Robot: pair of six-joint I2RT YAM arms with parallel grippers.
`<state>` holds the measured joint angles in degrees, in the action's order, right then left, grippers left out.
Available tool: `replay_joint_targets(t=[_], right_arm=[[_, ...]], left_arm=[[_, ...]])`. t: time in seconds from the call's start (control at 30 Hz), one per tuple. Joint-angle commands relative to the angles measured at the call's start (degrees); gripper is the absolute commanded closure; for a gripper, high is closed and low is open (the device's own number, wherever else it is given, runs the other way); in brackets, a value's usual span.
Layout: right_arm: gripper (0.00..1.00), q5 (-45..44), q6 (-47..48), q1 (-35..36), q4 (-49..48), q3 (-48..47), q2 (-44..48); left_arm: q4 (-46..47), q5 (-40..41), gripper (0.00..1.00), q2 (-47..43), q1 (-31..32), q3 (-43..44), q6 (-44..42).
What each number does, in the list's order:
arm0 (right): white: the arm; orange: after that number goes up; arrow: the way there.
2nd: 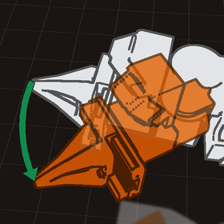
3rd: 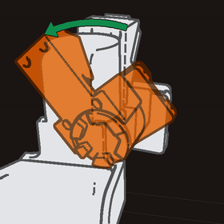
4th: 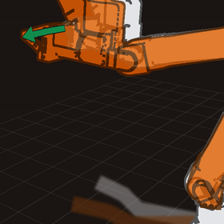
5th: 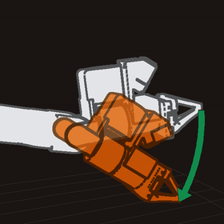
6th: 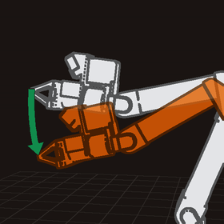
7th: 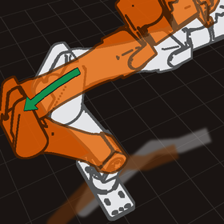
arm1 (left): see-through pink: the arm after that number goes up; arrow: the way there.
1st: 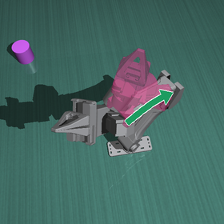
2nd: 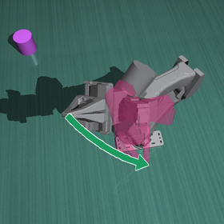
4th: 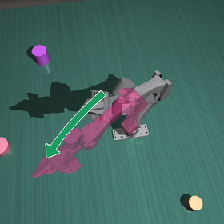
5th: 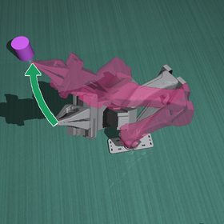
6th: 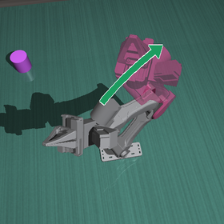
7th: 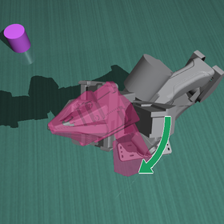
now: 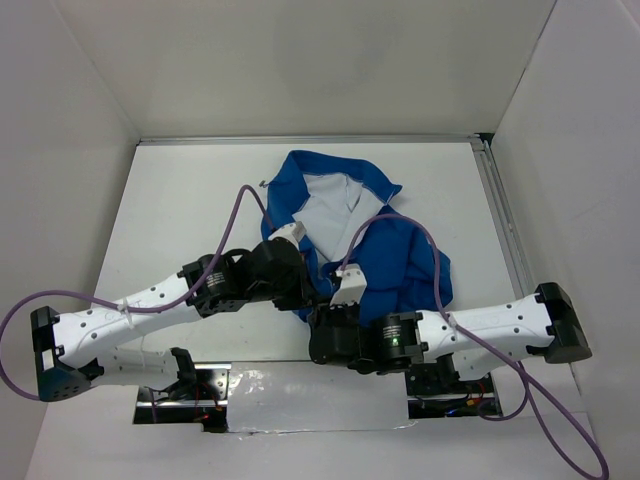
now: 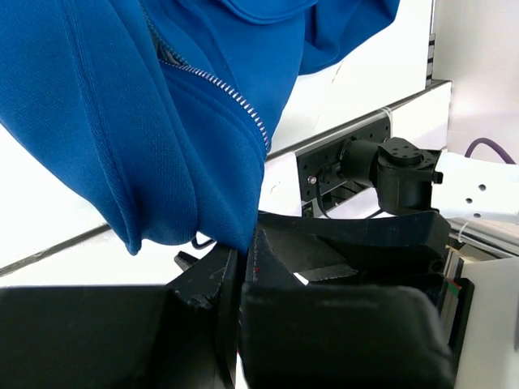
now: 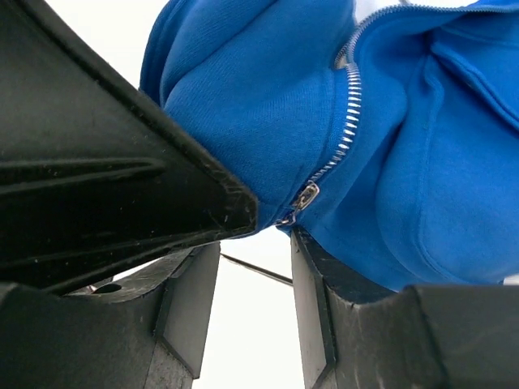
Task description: Zip up the jacket
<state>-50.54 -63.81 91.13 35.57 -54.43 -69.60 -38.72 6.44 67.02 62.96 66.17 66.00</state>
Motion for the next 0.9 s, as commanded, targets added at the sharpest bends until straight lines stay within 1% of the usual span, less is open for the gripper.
replay_joint_targets(t=[0.0, 0.07, 0.1, 0.2, 0.3, 0.4, 0.5, 0.53, 0.57, 0.63, 0.7, 0.73, 0.83, 0.87], right_arm=[[0.53, -6.13, -7.44, -0.78, 3.35, -4.27, -1.06], [0.55, -7.11, -11.23, -1.22, 5.2, -4.71, -1.32], [0.58, -8.24, -13.68, -1.13, 6.86, -4.98, -1.32], [0.66, -9.66, -16.52, -1.22, 7.5, -4.19, -0.01], [0.7, -9.84, -13.8, -1.22, 4.43, -2.79, 1.83], [0.7, -8.44, -11.96, -1.22, 4.33, -2.61, 2.89], [0.75, -5.54, -6.53, -1.31, 4.33, -2.61, 3.33], [0.85, -4.83, -6.24, -1.48, 5.64, -2.69, 3.51], [0.89, -3.26, -5.02, -1.75, 5.82, -2.69, 3.68], [1.0, -1.5, -3.08, -2.97, 7.31, -2.78, 4.04], [1.0, 1.4, -0.02, -4.03, 7.06, -2.08, 5.17], [1.0, 2.37, 1.92, -4.38, 5.23, -1.64, 5.7], [1.0, 8.34, 10.26, -6.84, 0.92, 0.2, 8.6], [1.0, 9.75, 14.81, -7.72, 0.21, 0.99, 10.0]], left_arm=[[4.0, -2.74, 1.0, -1.1, 0.15, -0.69, -1.13], [4.79, -3.36, 1.0, -1.63, 0.23, -1.13, -1.75], [5.05, -3.45, 1.0, -2.07, 0.15, -1.57, -1.84], [5.41, -3.8, 1.0, -2.78, 0.15, -2.19, -2.01], [5.41, -3.63, 1.0, -2.78, 0.15, -2.36, -2.19], [4.18, -2.48, 1.0, -2.34, 0.15, -1.49, -2.01], [3.65, -1.43, 1.0, -1.99, 0.23, -1.22, -2.36], [3.04, -0.99, 1.0, -1.9, 0.15, -1.13, -2.19], [2.78, -0.55, 1.0, -1.81, 0.23, -1.13, -2.19], [2.25, 0.5, 1.0, -1.81, 0.15, -0.96, -2.37], [2.33, 0.94, 1.0, -1.9, 0.15, -1.13, -2.89], [2.59, 1.03, 1.0, -1.98, 0.23, -1.31, -2.89], [2.95, 1.91, 1.0, -1.81, 0.15, -1.57, -5.26], [2.69, 2.09, 1.0, -1.72, 0.23, -1.57, -5.7]])
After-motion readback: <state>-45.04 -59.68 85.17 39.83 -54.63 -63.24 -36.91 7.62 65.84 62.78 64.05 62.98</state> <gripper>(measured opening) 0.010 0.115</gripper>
